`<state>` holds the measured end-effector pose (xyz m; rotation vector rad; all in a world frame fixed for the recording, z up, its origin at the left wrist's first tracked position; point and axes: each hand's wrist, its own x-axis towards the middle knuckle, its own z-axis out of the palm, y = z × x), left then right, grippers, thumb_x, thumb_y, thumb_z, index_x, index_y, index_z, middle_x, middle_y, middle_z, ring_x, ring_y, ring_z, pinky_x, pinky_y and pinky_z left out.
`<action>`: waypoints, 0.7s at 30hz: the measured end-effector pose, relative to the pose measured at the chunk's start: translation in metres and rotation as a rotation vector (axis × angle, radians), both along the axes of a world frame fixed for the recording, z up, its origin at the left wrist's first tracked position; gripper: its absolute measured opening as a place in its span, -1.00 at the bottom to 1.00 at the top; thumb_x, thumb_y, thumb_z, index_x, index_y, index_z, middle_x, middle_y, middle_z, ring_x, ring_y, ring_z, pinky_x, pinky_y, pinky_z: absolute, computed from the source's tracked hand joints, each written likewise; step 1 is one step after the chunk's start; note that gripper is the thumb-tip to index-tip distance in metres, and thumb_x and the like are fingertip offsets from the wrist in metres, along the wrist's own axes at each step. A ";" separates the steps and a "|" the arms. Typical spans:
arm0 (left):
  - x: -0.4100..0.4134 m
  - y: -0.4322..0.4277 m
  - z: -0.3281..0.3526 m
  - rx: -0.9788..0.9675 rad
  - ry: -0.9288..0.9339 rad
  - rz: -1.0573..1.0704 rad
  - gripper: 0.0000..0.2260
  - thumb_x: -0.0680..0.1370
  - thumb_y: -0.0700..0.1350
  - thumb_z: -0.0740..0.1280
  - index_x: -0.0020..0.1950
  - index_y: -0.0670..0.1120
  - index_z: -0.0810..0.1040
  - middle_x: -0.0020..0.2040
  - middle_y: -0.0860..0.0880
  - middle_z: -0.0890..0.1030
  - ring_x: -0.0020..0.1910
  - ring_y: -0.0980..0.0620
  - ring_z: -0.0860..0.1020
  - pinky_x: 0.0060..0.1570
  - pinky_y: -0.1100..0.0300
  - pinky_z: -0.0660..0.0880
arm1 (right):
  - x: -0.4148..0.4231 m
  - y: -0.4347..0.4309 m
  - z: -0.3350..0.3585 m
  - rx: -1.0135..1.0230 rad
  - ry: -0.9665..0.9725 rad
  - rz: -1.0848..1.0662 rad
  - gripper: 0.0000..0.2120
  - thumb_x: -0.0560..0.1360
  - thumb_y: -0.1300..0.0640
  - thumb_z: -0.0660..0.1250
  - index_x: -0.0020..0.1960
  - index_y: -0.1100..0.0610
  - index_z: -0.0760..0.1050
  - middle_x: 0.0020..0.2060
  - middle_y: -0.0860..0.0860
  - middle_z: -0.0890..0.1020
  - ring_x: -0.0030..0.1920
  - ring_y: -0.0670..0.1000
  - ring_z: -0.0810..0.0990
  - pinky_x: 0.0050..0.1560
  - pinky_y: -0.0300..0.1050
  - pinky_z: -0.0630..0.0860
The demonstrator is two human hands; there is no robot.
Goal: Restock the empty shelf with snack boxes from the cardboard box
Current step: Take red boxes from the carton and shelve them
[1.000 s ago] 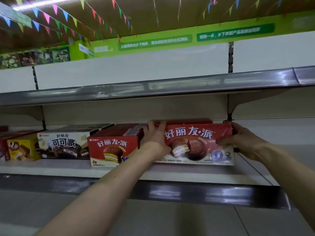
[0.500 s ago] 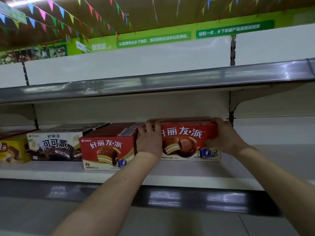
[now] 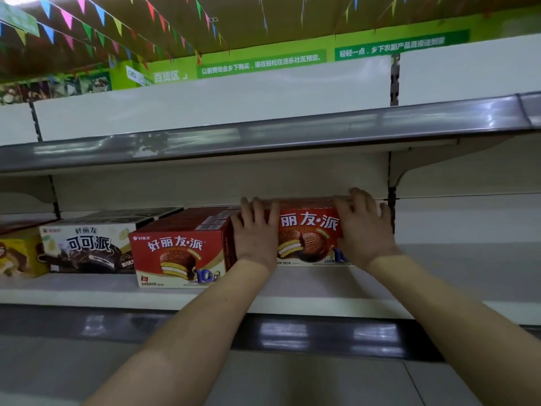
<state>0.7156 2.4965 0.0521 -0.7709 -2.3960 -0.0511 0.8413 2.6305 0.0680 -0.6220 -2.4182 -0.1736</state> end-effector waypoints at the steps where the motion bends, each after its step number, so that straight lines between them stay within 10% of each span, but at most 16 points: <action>1: 0.002 0.001 -0.004 -0.001 0.002 -0.027 -0.22 0.59 -0.07 0.28 0.58 -0.03 -0.23 0.57 -0.25 -0.08 0.54 -0.33 -0.12 0.47 -0.23 0.04 | -0.002 -0.006 -0.001 0.046 -0.017 0.043 -0.22 0.47 -0.10 0.37 0.54 0.03 0.04 0.51 0.14 0.06 0.52 0.19 -0.01 0.46 0.27 0.00; 11: 0.003 0.003 -0.006 -0.019 -0.033 -0.036 -0.17 0.55 -0.06 0.34 0.58 0.00 -0.22 0.57 -0.22 -0.05 0.54 -0.31 -0.09 0.43 -0.21 0.17 | -0.010 -0.020 -0.009 0.046 -0.132 0.065 -0.16 0.50 -0.23 0.24 0.57 -0.02 -0.17 0.54 0.08 -0.01 0.54 0.14 -0.09 0.49 0.27 -0.14; 17: 0.014 -0.005 0.009 0.006 -0.165 -0.102 -0.15 0.51 0.07 0.40 0.58 0.01 -0.11 0.57 -0.18 0.01 0.55 -0.26 -0.07 0.45 -0.21 0.08 | -0.014 -0.031 0.012 -0.159 -0.163 0.084 -0.17 0.42 -0.21 0.37 0.54 -0.04 0.04 0.49 0.09 0.14 0.50 0.17 0.06 0.46 0.20 0.06; 21: 0.031 -0.017 0.014 0.410 -0.239 -0.184 -0.40 0.53 -0.01 0.36 0.52 -0.01 0.20 0.46 -0.15 0.28 0.43 -0.19 0.25 0.34 -0.06 0.29 | -0.014 -0.064 0.022 -0.389 0.075 0.220 -0.49 0.50 0.07 0.31 0.42 0.02 0.31 0.40 0.10 0.32 0.39 0.17 0.31 0.36 0.08 0.32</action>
